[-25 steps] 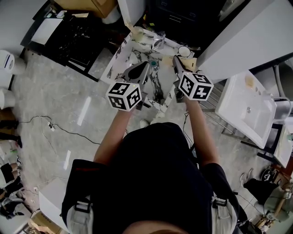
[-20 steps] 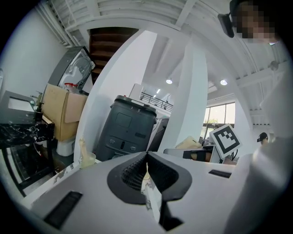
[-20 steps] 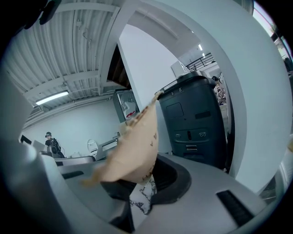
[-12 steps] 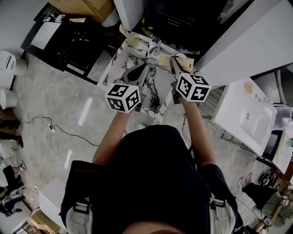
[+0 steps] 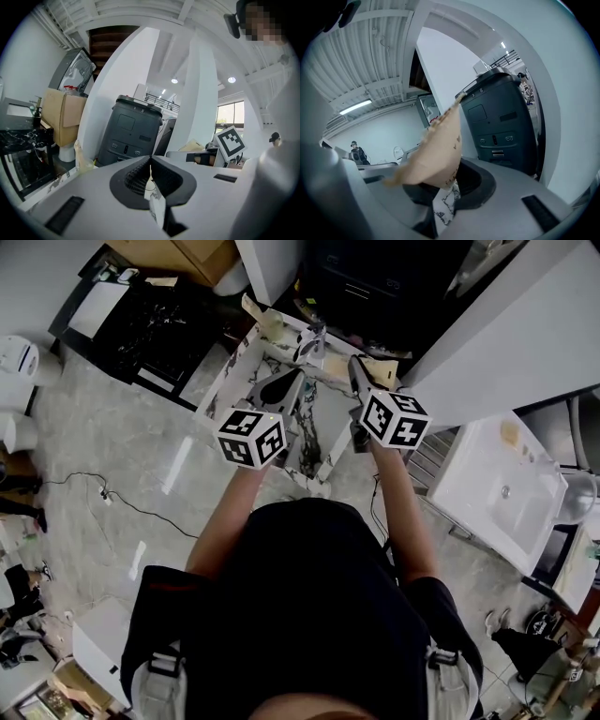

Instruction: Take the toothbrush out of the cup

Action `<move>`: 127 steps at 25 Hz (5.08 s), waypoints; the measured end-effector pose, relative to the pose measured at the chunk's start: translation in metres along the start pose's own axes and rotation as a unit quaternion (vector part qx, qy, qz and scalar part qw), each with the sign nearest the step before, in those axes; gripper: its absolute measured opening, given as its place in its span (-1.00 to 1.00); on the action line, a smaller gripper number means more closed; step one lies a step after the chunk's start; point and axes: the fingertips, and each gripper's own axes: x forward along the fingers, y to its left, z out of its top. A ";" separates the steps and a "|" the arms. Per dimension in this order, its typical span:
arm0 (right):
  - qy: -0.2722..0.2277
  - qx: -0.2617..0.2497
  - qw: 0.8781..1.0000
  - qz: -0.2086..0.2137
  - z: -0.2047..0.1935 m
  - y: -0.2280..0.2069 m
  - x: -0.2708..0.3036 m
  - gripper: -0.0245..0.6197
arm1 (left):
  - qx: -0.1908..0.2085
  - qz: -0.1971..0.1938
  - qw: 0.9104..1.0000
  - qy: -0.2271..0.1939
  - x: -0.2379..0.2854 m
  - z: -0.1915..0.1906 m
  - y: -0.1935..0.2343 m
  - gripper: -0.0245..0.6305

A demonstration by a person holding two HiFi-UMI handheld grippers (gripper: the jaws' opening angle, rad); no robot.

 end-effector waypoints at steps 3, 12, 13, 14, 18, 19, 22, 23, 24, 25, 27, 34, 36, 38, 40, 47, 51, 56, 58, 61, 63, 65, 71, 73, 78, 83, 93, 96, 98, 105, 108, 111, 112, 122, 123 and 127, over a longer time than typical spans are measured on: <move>0.004 0.005 1.000 0.010 -0.004 -0.004 0.002 -0.71 | 0.001 0.014 1.000 0.000 -0.001 -0.003 0.002 -0.87; 0.012 0.011 0.999 0.033 -0.013 -0.003 0.002 -0.71 | -0.008 0.048 0.999 0.004 -0.012 -0.012 0.012 -0.87; 0.013 0.011 0.999 0.035 -0.013 -0.002 0.002 -0.71 | -0.007 0.048 0.999 0.005 -0.012 -0.013 0.012 -0.87; 0.014 0.011 0.999 0.036 -0.014 -0.002 0.002 -0.71 | -0.007 0.048 0.999 0.005 -0.012 -0.014 0.011 -0.87; 0.014 0.010 0.999 0.037 -0.013 0.000 0.003 -0.71 | -0.005 0.043 0.999 0.006 -0.012 -0.013 0.012 -0.87; 0.014 0.009 0.999 0.038 -0.012 0.001 0.004 -0.71 | -0.004 0.042 0.999 0.006 -0.012 -0.013 0.014 -0.87; 0.016 0.006 0.999 0.039 -0.012 0.004 0.007 -0.71 | -0.004 0.045 0.999 0.001 -0.012 -0.007 0.022 -0.87; 0.016 0.005 0.999 0.040 -0.012 0.005 0.009 -0.71 | -0.004 0.045 0.999 -0.001 -0.012 -0.005 0.025 -0.87; 0.017 0.005 0.999 0.040 -0.013 0.007 0.010 -0.71 | -0.005 0.045 0.999 -0.002 -0.013 -0.004 0.028 -0.87; 0.018 0.005 0.999 0.040 -0.013 0.009 0.012 -0.71 | -0.005 0.045 0.999 -0.002 -0.013 -0.003 0.030 -0.87; 0.019 0.005 0.999 0.041 -0.013 0.013 0.016 -0.71 | -0.005 0.041 0.999 0.000 -0.012 -0.001 0.033 -0.87; 0.017 -0.001 0.999 0.036 -0.010 0.024 0.033 -0.71 | -0.009 0.031 0.999 0.010 -0.013 -0.002 0.054 -0.87; 0.017 -0.002 0.999 0.034 -0.009 0.027 0.037 -0.71 | -0.012 0.028 1.000 0.009 -0.011 0.001 0.063 -0.87; 0.017 -0.004 0.999 0.033 -0.008 0.030 0.041 -0.71 | -0.013 0.021 1.000 0.009 -0.008 0.005 0.069 -0.87; 0.018 -0.006 0.999 0.034 -0.008 0.033 0.045 -0.71 | -0.013 0.013 1.000 0.010 -0.005 0.008 0.074 -0.87; 0.018 0.004 1.000 0.018 -0.006 0.037 0.061 -0.71 | -0.013 -0.009 1.000 0.022 0.005 0.012 0.092 -0.87; 0.020 0.009 1.000 0.010 -0.007 0.043 0.073 -0.71 | -0.015 -0.014 0.999 0.027 0.004 0.016 0.109 -0.87; 0.027 0.010 1.000 0.003 -0.010 0.051 0.091 -0.71 | -0.021 -0.020 0.999 0.031 0.006 0.019 0.130 -0.87; 0.030 0.011 1.000 -0.001 -0.012 0.053 0.097 -0.71 | -0.024 -0.022 0.999 0.032 0.007 0.020 0.138 -0.87; 0.033 0.011 0.999 -0.006 -0.014 0.056 0.107 -0.71 | -0.028 -0.025 0.999 0.033 0.008 0.021 0.149 -0.87; 0.034 0.010 0.999 -0.010 -0.014 0.057 0.113 -0.71 | -0.030 -0.028 0.999 0.034 0.010 0.022 0.156 -0.87; 0.034 0.011 0.999 -0.014 -0.013 0.058 0.120 -0.71 | -0.031 -0.032 0.998 0.036 0.013 0.023 0.163 -0.87; 0.035 0.018 0.999 -0.030 -0.015 0.055 0.143 -0.71 | -0.036 -0.044 0.997 0.042 0.023 0.024 0.186 -0.87; 0.038 0.018 0.998 -0.037 -0.016 0.054 0.149 -0.71 | -0.041 -0.049 0.997 0.046 0.025 0.024 0.193 -0.87; 0.041 0.022 0.998 -0.049 -0.017 0.053 0.163 -0.71 | -0.053 -0.057 0.996 0.051 0.033 0.022 0.209 -0.87; 0.047 0.031 0.996 -0.065 -0.025 0.049 0.175 -0.71 | -0.063 -0.067 0.994 0.059 0.042 0.017 0.223 -0.87; 0.061 0.027 0.994 -0.091 -0.035 0.046 0.197 -0.71 | -0.074 -0.079 0.991 0.078 0.058 0.005 0.246 -0.87; 0.065 0.030 0.993 -0.097 -0.038 0.045 0.200 -0.71 | -0.076 -0.080 0.990 0.085 0.061 -0.001 0.252 -0.87; 0.069 0.031 0.992 -0.101 -0.040 0.045 0.203 -0.71 | -0.077 -0.082 0.990 0.090 0.063 -0.003 0.256 -0.87; 0.079 0.029 0.991 -0.107 -0.045 0.046 0.216 -0.71 | -0.093 -0.099 0.985 0.108 0.074 -0.011 0.266 -0.87; 0.082 0.031 0.990 -0.112 -0.047 0.043 0.218 -0.71 | -0.094 -0.089 0.985 0.111 0.077 -0.014 0.272 -0.86; 0.085 0.032 0.989 -0.114 -0.049 0.042 0.220 -0.71 | -0.095 -0.079 0.986 0.112 0.080 -0.016 0.279 -0.86; 0.087 0.032 0.989 -0.114 -0.050 0.042 0.222 -0.71 | -0.097 -0.076 0.986 0.110 0.081 -0.016 0.283 -0.83; 0.094 0.038 0.988 -0.119 -0.057 0.036 0.226 -0.71 | -0.109 -0.047 0.987 0.107 0.097 -0.021 0.305 -0.45; 0.095 0.039 0.987 -0.120 -0.058 0.035 0.226 -0.71 | -0.109 -0.047 0.987 0.108 0.099 -0.022 0.306 -0.44; 0.097 0.042 0.987 -0.121 -0.058 0.033 0.225 -0.71 | -0.113 -0.047 0.986 0.115 0.107 -0.027 0.308 -0.42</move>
